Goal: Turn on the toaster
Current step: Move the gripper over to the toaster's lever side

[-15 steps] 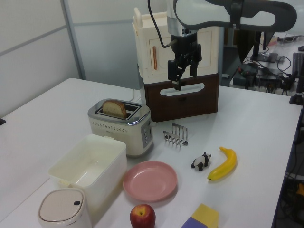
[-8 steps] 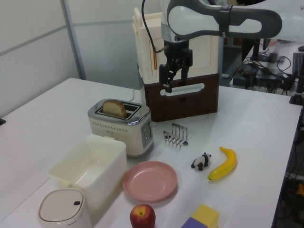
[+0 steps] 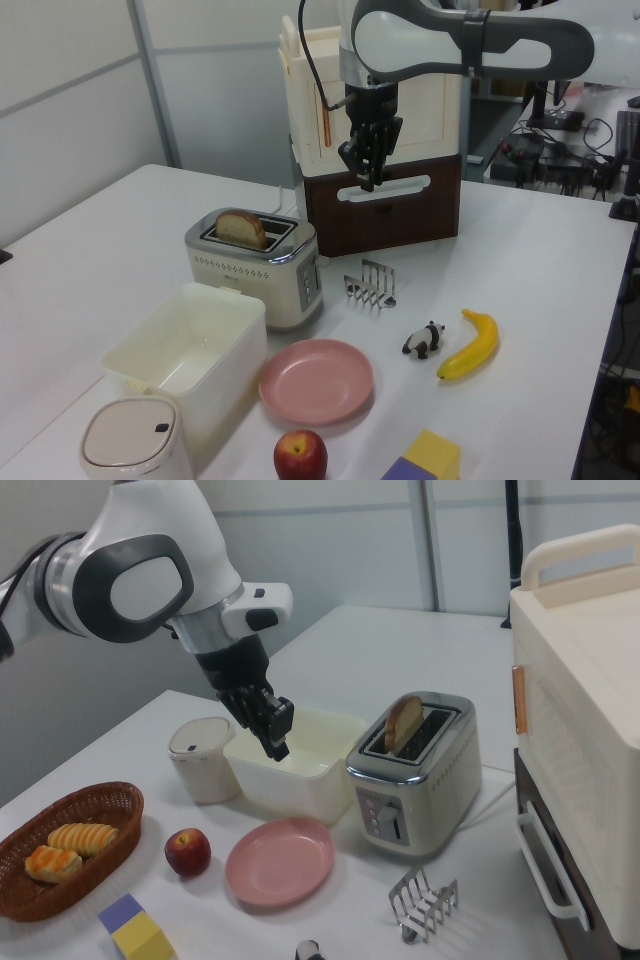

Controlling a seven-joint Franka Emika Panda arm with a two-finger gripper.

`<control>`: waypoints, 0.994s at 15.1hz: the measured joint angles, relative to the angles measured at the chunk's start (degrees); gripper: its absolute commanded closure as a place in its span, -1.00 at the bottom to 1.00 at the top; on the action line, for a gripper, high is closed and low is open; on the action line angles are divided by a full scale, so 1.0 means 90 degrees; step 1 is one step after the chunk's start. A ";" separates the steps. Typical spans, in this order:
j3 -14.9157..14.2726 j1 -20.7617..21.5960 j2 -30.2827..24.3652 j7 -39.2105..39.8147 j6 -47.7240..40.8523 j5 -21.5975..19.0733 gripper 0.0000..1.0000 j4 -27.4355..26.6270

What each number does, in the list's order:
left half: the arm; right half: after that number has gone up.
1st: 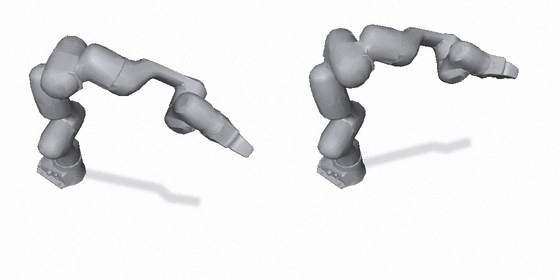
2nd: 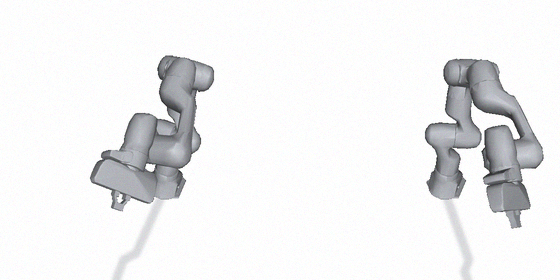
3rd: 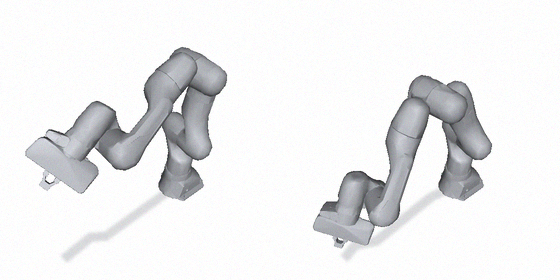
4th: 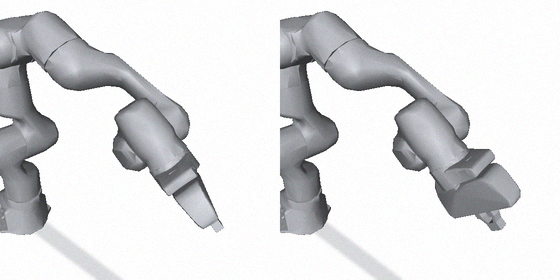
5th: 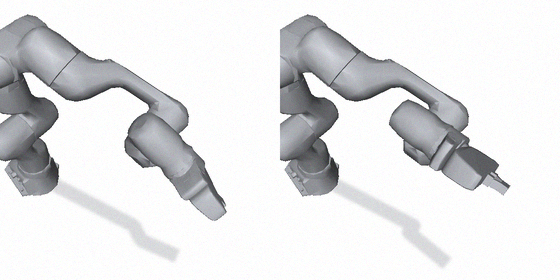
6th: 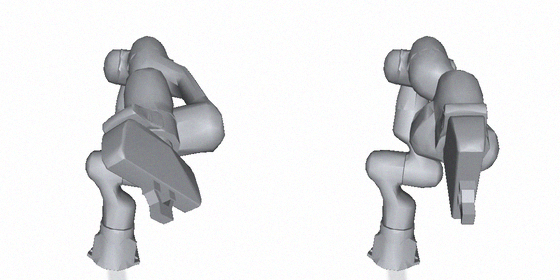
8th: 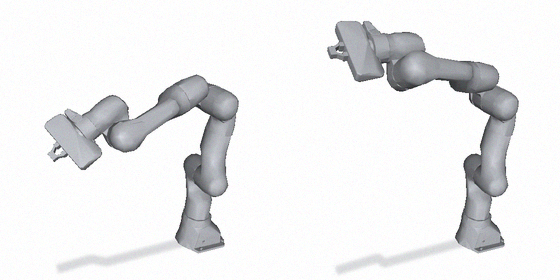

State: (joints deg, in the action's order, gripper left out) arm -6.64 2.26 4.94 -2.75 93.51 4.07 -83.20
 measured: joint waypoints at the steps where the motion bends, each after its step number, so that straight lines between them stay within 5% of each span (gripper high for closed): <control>1: 0.0000 0.0000 0.0000 0.0000 0.0000 0.0000 1.00 -0.0001; 15: 0.0054 0.0021 0.1247 0.0001 0.1793 0.0016 1.00 -0.0150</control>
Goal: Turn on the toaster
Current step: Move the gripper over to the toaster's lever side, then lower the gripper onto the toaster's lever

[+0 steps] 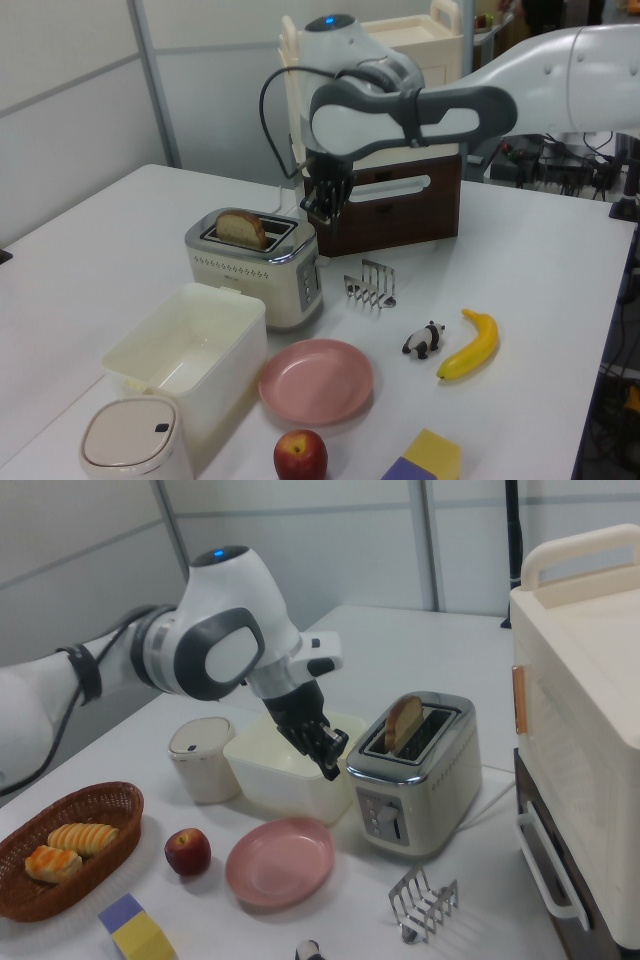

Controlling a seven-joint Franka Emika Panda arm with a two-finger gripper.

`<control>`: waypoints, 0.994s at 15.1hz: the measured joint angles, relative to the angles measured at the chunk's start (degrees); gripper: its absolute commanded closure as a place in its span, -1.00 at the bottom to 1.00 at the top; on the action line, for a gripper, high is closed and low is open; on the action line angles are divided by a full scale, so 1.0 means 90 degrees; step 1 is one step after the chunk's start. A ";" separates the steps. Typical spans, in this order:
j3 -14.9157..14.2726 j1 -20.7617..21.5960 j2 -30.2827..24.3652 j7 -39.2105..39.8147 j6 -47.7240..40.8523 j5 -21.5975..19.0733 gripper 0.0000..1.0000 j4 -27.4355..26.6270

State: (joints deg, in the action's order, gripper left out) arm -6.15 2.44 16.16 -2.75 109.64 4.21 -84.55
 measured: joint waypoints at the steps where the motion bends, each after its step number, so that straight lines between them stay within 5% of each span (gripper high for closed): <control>1: -0.0002 -0.0007 0.0074 0.0000 0.0088 0.0020 1.00 0.0000; 15: -0.0079 -0.0216 0.0762 0.0003 0.0765 0.0421 1.00 0.0000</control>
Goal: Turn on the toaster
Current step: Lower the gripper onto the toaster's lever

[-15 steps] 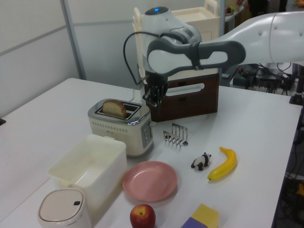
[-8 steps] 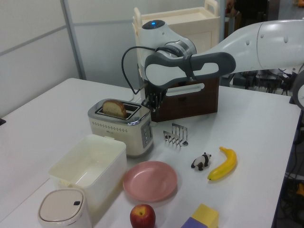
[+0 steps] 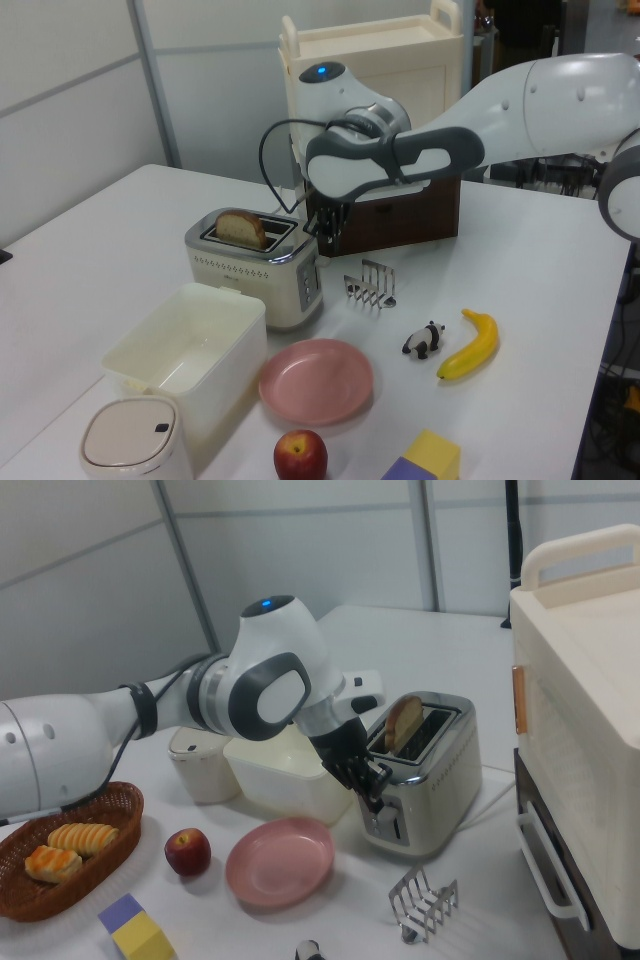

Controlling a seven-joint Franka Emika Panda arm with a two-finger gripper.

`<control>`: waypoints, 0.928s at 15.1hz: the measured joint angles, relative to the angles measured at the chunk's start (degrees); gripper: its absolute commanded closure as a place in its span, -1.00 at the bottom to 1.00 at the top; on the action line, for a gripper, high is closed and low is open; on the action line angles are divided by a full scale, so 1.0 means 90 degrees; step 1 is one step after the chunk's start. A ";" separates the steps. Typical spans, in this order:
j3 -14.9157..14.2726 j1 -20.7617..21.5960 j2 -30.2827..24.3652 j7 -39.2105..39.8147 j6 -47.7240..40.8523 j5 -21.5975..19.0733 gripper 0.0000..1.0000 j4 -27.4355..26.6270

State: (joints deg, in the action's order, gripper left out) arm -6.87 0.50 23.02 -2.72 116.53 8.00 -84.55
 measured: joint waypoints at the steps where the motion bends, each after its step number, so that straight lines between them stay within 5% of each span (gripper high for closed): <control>1: 0.0000 0.0000 0.0069 0.0000 0.0048 0.0034 1.00 -0.0001; 14: 0.0000 -0.0004 0.0246 0.0001 0.0308 0.0216 1.00 0.0005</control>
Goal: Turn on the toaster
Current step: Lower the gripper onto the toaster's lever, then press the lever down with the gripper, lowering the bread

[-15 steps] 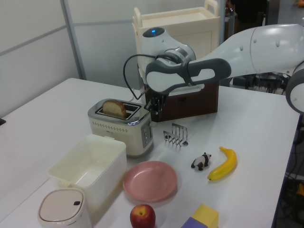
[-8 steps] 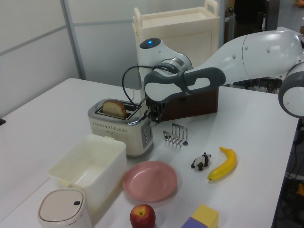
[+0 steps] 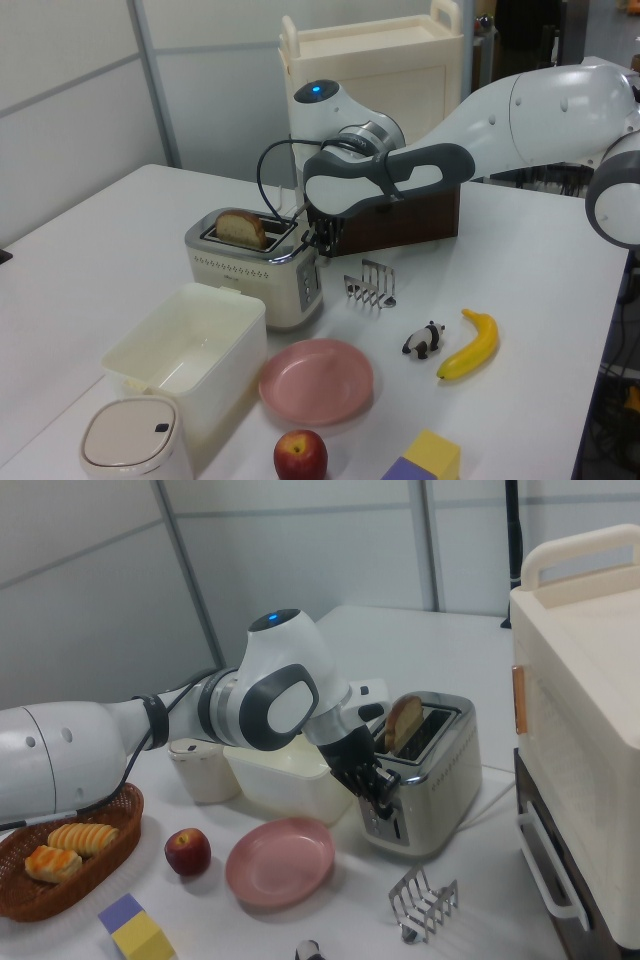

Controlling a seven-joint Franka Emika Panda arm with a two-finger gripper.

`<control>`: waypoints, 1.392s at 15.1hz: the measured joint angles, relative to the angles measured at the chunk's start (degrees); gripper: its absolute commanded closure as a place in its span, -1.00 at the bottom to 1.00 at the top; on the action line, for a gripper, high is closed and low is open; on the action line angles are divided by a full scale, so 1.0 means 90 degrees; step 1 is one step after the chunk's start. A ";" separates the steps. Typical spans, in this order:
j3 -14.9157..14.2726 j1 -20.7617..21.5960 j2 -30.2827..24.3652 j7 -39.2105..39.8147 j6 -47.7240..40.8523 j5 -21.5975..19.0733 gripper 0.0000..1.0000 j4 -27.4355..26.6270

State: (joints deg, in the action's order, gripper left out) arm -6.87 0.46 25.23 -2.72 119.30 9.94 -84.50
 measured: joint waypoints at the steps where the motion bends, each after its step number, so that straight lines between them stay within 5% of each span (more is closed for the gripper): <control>1: 0.0000 -0.0001 0.0000 0.0001 0.0003 0.0002 1.00 0.0000; 21: 0.0079 0.0011 0.0253 0.0252 0.0279 0.0086 1.00 -0.0033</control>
State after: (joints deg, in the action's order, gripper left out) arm -6.15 0.56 27.51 -0.44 121.81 10.71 -84.80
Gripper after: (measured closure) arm 0.991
